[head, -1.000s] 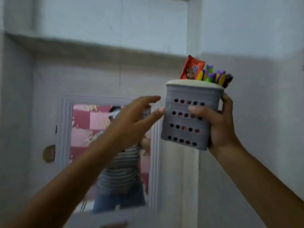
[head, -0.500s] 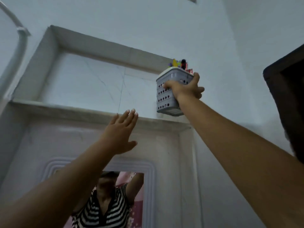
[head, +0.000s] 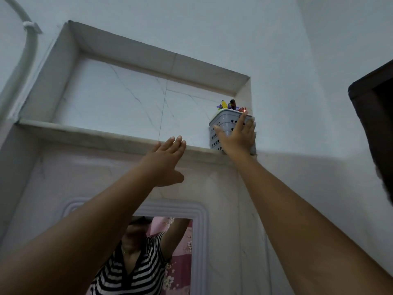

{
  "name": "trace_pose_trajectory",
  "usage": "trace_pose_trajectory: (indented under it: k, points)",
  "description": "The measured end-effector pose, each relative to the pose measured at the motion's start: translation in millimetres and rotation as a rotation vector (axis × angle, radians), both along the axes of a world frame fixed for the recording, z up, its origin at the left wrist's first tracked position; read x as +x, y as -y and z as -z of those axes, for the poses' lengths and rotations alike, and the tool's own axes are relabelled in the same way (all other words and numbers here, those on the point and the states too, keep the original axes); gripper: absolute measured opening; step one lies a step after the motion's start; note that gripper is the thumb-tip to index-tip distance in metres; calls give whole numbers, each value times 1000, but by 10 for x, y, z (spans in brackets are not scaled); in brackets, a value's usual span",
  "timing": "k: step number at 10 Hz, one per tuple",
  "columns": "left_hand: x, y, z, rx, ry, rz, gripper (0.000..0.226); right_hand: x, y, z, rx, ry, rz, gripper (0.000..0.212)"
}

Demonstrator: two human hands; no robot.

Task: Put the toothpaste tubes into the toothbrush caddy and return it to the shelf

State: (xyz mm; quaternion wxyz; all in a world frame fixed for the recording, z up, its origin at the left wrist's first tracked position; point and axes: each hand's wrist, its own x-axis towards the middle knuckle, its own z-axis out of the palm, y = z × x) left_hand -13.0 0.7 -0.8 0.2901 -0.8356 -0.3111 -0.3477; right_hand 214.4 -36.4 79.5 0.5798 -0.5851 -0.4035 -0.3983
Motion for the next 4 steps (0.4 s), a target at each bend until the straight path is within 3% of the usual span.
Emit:
trace_pose_trajectory:
  k: [2,4]
  points:
    - [-47,186,6,27,-40,-72,85,-29,180,503,-215,74,-16,88]
    - [-450,477,874,243,278,174,62,-546,744,1401,-61,233,-313,47]
